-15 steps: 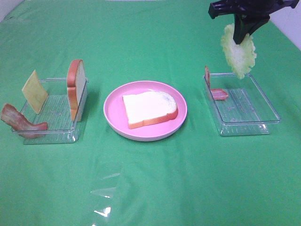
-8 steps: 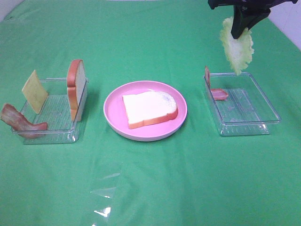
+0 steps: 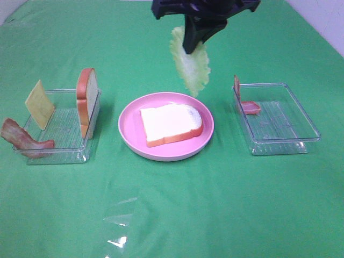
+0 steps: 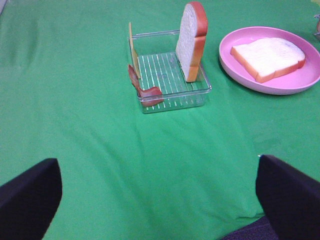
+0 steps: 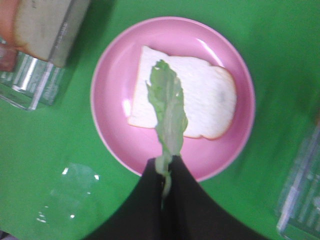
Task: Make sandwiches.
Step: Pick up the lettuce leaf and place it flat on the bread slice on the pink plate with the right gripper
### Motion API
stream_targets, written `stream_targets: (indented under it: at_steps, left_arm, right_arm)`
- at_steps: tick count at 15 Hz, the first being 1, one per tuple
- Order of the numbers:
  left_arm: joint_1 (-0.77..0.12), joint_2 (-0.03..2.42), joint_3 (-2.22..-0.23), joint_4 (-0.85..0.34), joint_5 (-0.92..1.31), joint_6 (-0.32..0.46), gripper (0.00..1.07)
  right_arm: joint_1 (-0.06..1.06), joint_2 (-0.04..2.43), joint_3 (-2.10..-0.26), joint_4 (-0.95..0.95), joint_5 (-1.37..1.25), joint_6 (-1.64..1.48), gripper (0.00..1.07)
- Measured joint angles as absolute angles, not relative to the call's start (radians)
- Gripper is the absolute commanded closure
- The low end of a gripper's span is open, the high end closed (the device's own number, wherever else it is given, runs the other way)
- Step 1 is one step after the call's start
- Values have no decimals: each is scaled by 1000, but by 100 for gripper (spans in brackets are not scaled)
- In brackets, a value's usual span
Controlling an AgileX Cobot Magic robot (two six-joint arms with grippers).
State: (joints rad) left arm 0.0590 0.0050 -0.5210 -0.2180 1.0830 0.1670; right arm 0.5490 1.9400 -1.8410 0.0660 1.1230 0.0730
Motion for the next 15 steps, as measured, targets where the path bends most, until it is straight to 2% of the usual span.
stream_targets:
  at_steps: [3,6,11,15]
  left_arm:
    - [59,5,-521,-218,1083,167,7]
    - [59,5,-521,-218,1083,167,7]
    - [59,5,-521,-218,1083,167,7]
    - [59,5,-521,-218,1083,167,7]
  right_arm:
    - [594,2028,-1841,199,993,60,107]
    - [594,2107,-1852,310,914,32,107]
    - [594,2164,-1854,326,904,11,107]
    - [594,2189,-1861,257,882,12,107]
